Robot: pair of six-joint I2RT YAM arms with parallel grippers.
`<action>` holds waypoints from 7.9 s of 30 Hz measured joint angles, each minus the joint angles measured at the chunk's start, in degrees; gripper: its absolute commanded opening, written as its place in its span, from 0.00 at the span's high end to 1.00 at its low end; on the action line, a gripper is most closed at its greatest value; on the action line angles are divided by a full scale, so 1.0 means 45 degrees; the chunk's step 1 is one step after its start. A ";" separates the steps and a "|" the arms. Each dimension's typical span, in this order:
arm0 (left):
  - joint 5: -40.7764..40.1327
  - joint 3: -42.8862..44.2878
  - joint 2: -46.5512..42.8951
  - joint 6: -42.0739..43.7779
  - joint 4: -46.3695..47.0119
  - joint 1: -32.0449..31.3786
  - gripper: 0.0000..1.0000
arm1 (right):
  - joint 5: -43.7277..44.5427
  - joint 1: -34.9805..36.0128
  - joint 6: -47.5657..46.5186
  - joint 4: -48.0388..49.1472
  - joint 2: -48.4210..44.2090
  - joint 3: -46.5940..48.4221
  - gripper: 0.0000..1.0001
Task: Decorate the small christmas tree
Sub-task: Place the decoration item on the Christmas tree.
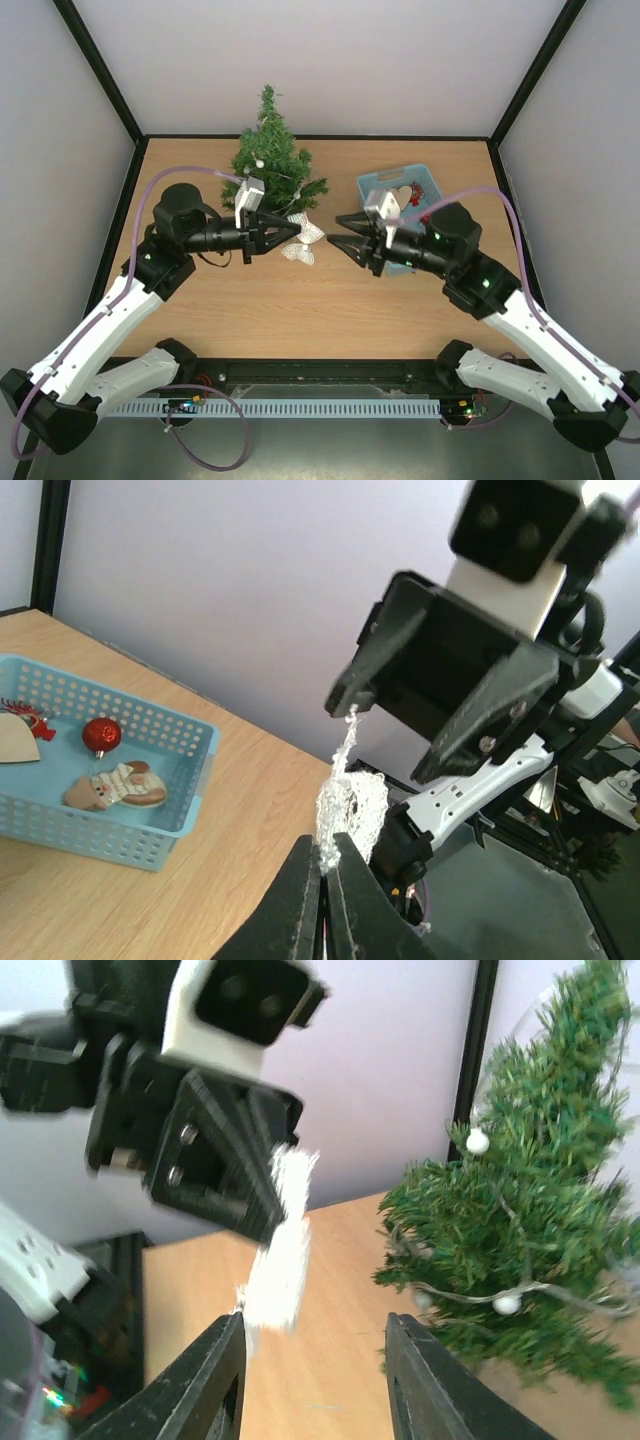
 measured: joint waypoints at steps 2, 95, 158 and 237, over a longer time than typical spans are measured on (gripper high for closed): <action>0.0117 -0.0010 -0.0063 -0.0223 -0.0005 0.0000 0.98 | -0.0136 0.0000 -0.1554 0.0670 -0.1049 -0.1175 0.66; -0.3730 0.0005 -0.3871 0.6450 -0.2443 -0.0005 0.55 | 0.4172 0.1273 0.4192 0.0010 0.2249 0.0690 0.98; -0.3774 0.0845 -0.2186 0.4289 -0.3342 -0.0199 0.98 | 0.1695 0.1273 0.6562 0.6382 -0.1253 -0.4405 0.50; 0.0063 -0.3997 0.2798 -1.5922 1.5824 0.5814 0.98 | 0.0408 -0.0767 0.5484 0.3419 0.6635 0.3633 0.61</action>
